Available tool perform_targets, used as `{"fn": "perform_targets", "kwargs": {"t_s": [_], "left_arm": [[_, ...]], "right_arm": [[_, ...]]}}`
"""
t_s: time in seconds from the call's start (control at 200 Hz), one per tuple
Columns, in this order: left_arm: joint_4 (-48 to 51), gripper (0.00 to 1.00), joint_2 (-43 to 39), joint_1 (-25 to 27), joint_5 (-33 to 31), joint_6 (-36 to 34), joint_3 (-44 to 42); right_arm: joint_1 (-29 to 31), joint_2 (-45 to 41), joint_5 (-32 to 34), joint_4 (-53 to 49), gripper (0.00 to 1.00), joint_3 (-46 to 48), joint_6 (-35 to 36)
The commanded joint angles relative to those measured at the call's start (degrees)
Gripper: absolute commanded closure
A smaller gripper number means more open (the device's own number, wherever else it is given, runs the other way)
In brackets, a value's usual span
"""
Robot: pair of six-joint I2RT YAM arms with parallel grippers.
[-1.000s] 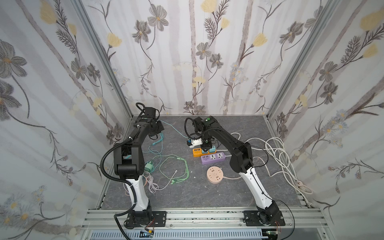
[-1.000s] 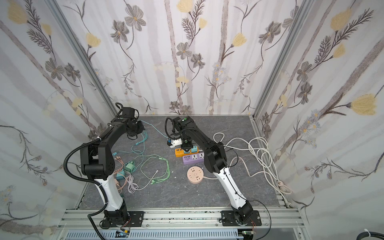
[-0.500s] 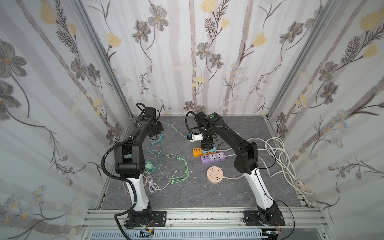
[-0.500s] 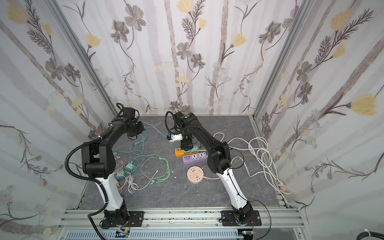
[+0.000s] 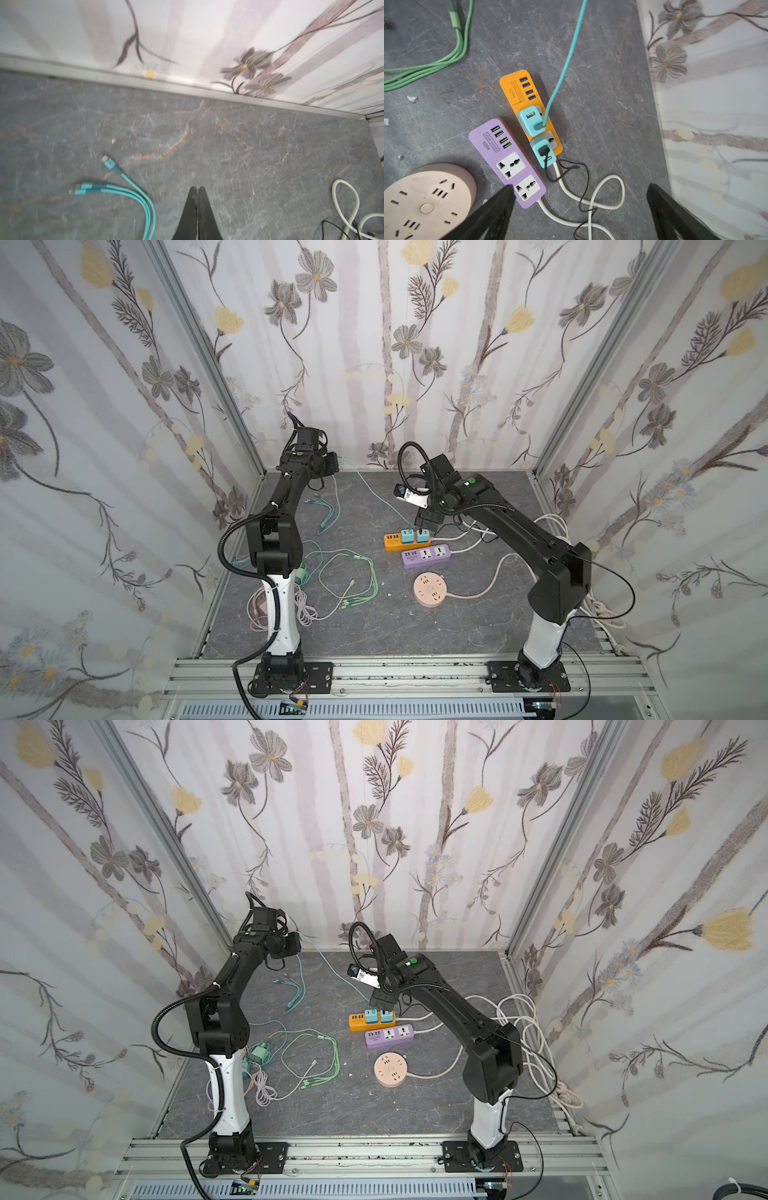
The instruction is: Insert the plug
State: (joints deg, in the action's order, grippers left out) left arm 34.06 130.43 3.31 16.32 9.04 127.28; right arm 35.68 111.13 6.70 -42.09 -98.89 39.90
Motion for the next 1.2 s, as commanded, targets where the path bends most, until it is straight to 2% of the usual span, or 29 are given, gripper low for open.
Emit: {"fn": "perform_targets", "kwargs": {"t_s": [0.0,0.1,0.195,0.22,0.295,0.355,0.435,0.52,0.625,0.709,0.894,0.979,1.059,1.139,1.199], "left_arm": [[-1.8,0.97,3.6,0.0,6.2,-4.3,6.0],[0.8,0.89,6.0,0.6,8.5,-5.4,8.7],[3.3,0.82,4.0,1.5,5.2,-7.0,4.0],[3.4,0.75,2.8,1.8,3.0,-7.3,1.9],[5.1,0.44,-0.4,2.4,-5.2,-7.2,-3.3],[7.9,0.32,-2.9,2.4,-12.0,-5.4,-5.8],[13.0,0.23,-6.2,2.1,-17.6,-3.3,-8.6],[14.4,0.16,-11.1,2.3,-18.9,-1.7,-14.7],[14.0,0.07,-16.9,3.1,-22.5,1.4,-23.5],[12.1,0.05,-21.2,3.6,-24.3,5.3,-31.0],[2.5,0.07,-31.6,8.7,-20.6,11.1,-47.3],[-0.8,0.10,-34.0,12.6,-16.3,14.4,-51.7],[-6.1,0.15,-34.6,15.7,-9.7,19.4,-55.9],[-14.0,0.18,-33.7,18.2,-2.0,25.1,-60.2],[-17.4,0.20,-31.9,19.8,0.2,27.9,-61.5]], "right_arm": [[-0.6,-6.1,6.7,22.4,0.01,8.3,-13.1],[-2.4,-10.4,5.1,24.9,0.01,13.3,-25.7],[-3.3,-13.2,2.7,25.2,0.01,17.7,-33.2],[-3.4,-13.9,3.1,26.3,0.01,19.6,-35.0],[-4.3,-15.5,3.6,29.2,0.01,24.5,-41.1],[-6.0,-16.2,1.8,28.6,0.01,26.4,-47.2],[-8.7,-16.4,-1.7,27.0,0.02,28.4,-55.6],[-10.9,-16.9,-2.9,27.8,0.02,31.8,-64.9],[-13.4,-16.8,-6.3,29.7,0.05,35.7,-73.2],[-14.3,-16.1,-8.4,31.6,0.08,38.1,-77.5],[-14.3,-12.2,-16.7,35.1,0.31,40.2,-81.0],[-14.2,-9.8,-20.6,37.0,0.37,40.6,-83.5],[-14.1,-8.3,-21.8,39.1,0.41,41.1,-86.1],[-14.1,-7.4,-22.3,42.2,0.45,42.0,-88.5],[-14.1,-6.4,-23.1,45.3,0.49,43.0,-90.8]]}}
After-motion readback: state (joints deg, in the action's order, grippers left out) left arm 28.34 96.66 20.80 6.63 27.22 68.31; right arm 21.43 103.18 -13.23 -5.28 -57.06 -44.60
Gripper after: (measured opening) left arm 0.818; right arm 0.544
